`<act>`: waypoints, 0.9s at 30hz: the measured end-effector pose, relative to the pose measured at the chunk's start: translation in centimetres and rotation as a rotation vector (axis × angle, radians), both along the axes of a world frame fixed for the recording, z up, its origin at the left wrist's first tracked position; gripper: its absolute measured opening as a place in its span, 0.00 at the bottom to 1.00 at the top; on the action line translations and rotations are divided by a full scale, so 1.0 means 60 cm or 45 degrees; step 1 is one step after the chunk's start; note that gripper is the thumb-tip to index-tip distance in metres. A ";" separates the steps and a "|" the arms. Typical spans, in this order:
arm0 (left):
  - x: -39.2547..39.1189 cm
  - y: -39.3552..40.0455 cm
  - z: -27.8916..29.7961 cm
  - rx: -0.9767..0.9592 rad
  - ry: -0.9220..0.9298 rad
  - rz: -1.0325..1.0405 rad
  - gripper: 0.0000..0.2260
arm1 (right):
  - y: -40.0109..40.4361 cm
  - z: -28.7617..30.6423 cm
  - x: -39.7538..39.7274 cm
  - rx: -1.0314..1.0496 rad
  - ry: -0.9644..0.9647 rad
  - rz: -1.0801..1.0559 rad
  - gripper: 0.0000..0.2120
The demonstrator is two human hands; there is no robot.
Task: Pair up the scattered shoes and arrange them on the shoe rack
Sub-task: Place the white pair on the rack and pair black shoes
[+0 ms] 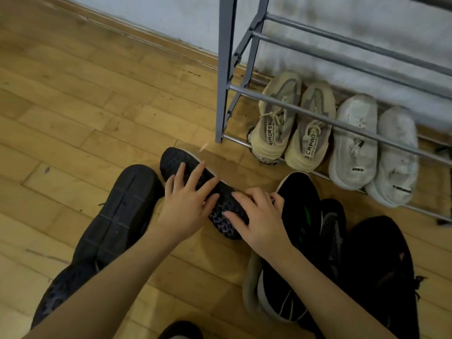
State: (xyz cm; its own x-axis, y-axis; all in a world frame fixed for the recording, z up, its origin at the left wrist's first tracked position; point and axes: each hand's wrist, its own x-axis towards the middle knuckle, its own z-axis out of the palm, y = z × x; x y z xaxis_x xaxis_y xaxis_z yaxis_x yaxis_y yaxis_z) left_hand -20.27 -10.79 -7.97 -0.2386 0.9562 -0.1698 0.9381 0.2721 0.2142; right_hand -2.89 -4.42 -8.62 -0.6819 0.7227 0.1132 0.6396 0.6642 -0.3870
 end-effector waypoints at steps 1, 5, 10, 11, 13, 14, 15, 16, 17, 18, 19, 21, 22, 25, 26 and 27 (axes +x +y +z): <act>0.000 -0.018 0.002 0.048 0.007 0.011 0.21 | -0.008 0.004 -0.002 -0.027 0.050 -0.004 0.18; 0.001 -0.066 0.011 0.219 -0.038 0.123 0.20 | -0.049 0.008 -0.012 -0.073 0.064 0.046 0.19; -0.010 -0.102 0.016 0.233 -0.056 0.385 0.25 | -0.078 0.027 -0.019 0.015 0.159 0.131 0.17; -0.013 -0.109 0.018 0.201 0.005 0.376 0.26 | -0.078 0.031 -0.024 -0.025 0.176 0.112 0.17; -0.017 -0.121 0.019 0.159 0.045 0.379 0.26 | -0.073 0.034 -0.035 -0.131 0.171 0.041 0.20; -0.019 -0.127 0.019 0.171 0.035 0.410 0.26 | -0.068 0.033 -0.042 -0.191 0.132 0.009 0.22; -0.023 -0.134 0.017 0.181 0.008 0.455 0.27 | -0.063 0.030 -0.048 -0.253 0.071 -0.006 0.23; -0.027 -0.142 0.014 0.174 -0.017 0.494 0.28 | -0.057 0.025 -0.055 -0.312 0.004 -0.002 0.23; -0.031 -0.149 0.009 0.150 -0.028 0.515 0.29 | -0.052 0.021 -0.063 -0.367 -0.056 0.015 0.23; -0.036 -0.157 0.003 0.123 -0.023 0.512 0.30 | -0.049 0.018 -0.072 -0.422 -0.111 0.037 0.22; -0.041 -0.162 -0.003 0.105 -0.017 0.496 0.30 | -0.049 0.015 -0.082 -0.474 -0.159 0.061 0.22; -0.048 -0.162 -0.013 0.097 -0.036 0.471 0.31 | -0.053 0.012 -0.101 -0.547 -0.216 0.115 0.23; -0.050 -0.161 -0.018 0.098 -0.057 0.470 0.32 | -0.056 0.011 -0.109 -0.569 -0.214 0.135 0.23; -0.053 -0.157 -0.023 0.144 -0.167 0.503 0.32 | -0.067 0.009 -0.123 -0.561 -0.144 0.156 0.24; -0.053 -0.158 -0.021 0.180 -0.206 0.517 0.31 | -0.070 0.008 -0.124 -0.525 -0.123 0.157 0.24; -0.052 -0.159 -0.017 0.228 -0.245 0.527 0.30 | -0.072 0.008 -0.123 -0.479 -0.097 0.153 0.25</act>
State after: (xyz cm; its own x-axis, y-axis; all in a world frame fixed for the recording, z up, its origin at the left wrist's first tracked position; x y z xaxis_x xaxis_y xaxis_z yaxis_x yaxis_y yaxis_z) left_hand -23.37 -20.32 -9.01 -0.5853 0.8058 -0.0899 0.6975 0.5569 0.4508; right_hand -10.28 -8.72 -8.12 -0.7603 0.6186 -0.1980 0.6022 0.5572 -0.5717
